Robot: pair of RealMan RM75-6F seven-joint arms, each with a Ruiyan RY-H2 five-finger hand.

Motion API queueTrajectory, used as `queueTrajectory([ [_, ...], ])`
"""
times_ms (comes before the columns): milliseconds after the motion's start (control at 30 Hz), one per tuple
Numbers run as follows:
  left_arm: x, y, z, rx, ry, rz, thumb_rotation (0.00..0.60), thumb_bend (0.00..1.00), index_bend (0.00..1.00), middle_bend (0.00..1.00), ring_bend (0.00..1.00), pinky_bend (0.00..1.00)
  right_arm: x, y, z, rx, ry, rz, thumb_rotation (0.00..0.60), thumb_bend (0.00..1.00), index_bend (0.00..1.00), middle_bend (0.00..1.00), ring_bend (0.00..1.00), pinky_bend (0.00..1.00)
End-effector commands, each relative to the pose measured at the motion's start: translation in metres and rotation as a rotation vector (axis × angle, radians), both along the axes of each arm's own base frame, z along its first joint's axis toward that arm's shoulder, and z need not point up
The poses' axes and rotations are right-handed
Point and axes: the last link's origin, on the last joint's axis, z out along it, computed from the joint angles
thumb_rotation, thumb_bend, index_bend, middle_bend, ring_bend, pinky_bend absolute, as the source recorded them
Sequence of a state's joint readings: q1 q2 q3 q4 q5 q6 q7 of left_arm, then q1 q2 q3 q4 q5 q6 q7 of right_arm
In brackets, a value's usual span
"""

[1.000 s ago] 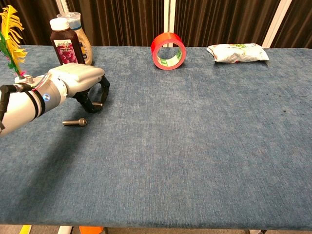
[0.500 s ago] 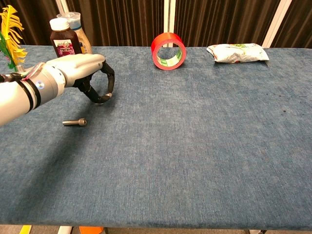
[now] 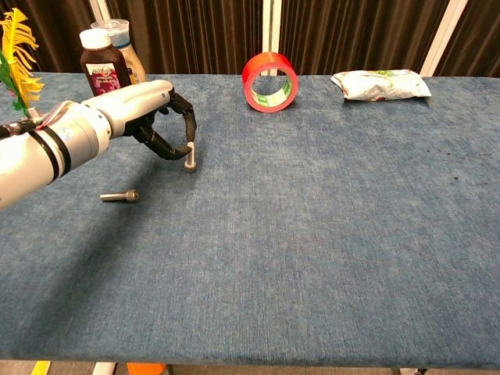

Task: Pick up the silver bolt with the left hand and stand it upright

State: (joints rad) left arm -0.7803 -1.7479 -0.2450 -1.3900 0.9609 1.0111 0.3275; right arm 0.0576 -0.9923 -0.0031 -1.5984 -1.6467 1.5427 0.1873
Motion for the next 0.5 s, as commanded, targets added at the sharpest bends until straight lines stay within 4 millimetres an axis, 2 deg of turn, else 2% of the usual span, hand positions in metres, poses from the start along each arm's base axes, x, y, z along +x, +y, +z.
queueTrajectory([
  [33, -0.0030, 0.0009, -0.0013, 0.006, -0.009, 0.003, 0.600, 0.39, 0.54, 0.28, 0.13, 0.15, -0.0001, -0.0001, -0.0001, 0.001, 0.000, -0.001, 0.600, 0.26, 0.05, 0.08, 0.00, 0.00],
  [500, -0.0088, -0.0001, 0.0001, 0.017, 0.020, -0.017, 0.600, 0.39, 0.51, 0.28, 0.13, 0.15, 0.0005, 0.0004, -0.0002, 0.001, 0.000, 0.000, 0.600, 0.26, 0.05, 0.08, 0.00, 0.00],
])
